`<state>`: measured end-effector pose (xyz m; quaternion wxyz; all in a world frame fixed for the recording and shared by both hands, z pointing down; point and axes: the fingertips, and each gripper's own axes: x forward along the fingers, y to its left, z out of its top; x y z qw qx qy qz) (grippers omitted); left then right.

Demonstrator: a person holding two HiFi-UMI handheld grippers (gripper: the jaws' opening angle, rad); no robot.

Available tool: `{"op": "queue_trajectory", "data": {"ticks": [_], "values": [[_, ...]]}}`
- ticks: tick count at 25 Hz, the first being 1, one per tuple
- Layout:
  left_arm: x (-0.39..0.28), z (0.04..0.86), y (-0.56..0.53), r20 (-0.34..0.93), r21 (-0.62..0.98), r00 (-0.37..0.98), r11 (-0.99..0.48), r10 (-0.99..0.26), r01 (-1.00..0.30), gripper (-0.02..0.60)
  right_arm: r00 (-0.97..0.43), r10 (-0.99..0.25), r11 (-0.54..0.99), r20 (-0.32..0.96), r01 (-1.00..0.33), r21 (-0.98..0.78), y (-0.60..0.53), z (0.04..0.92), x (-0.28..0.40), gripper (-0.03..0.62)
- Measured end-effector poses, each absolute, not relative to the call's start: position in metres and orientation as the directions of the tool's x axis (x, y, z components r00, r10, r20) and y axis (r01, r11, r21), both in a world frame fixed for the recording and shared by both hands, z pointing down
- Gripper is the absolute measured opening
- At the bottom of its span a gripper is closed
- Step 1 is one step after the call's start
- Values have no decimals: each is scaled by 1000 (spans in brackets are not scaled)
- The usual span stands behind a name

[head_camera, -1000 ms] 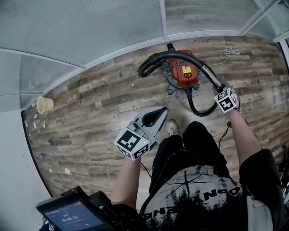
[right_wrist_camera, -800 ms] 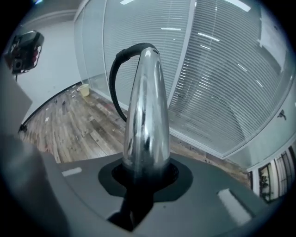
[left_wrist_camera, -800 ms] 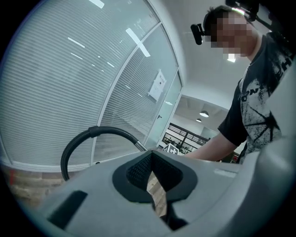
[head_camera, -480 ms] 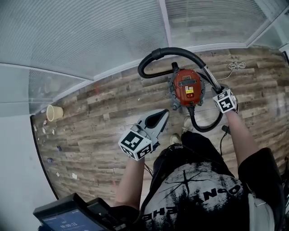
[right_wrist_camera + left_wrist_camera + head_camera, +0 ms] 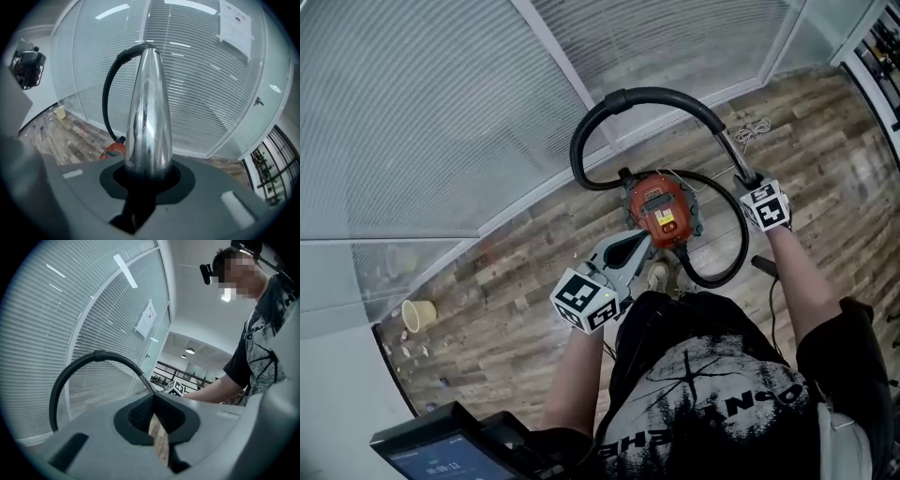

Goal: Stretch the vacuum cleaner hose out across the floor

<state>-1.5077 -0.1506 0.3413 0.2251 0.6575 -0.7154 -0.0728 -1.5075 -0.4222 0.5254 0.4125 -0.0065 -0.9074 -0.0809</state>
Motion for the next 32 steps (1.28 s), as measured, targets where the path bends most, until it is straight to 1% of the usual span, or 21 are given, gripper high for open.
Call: {"op": "queue_trajectory", "data": {"ticks": [4,7,12,16,21,26,32], "values": [[-1514,341,-161,210,405,88,5,-974,-914,0,-683,-162,987,712,-103,126,-447,501,-1490,83],[-1517,340,-164,203,386,150,-61,-968,-921,0,-703,-227,973,674,-199,120,-459,482,-1474,83],[-1512,343,-182,171,369,302,-223,-938,-902,0,-687,-385,917,616,-362,169,-474,448,-1403,83],[-1501,347,-202,162,374,372,-292,-914,-880,0,-662,-474,876,581,-421,235,-493,421,-1355,83],[-1462,338,-214,138,372,462,-386,-876,-844,0,-609,-571,814,550,-506,286,-494,385,-1269,83],[-1425,328,-220,139,370,456,-382,-879,-847,0,-611,-601,792,515,-542,281,-502,358,-1203,83],[-1364,321,-219,132,361,317,-252,-939,-898,0,-698,-548,835,462,-491,248,-512,341,-1140,83]]}}
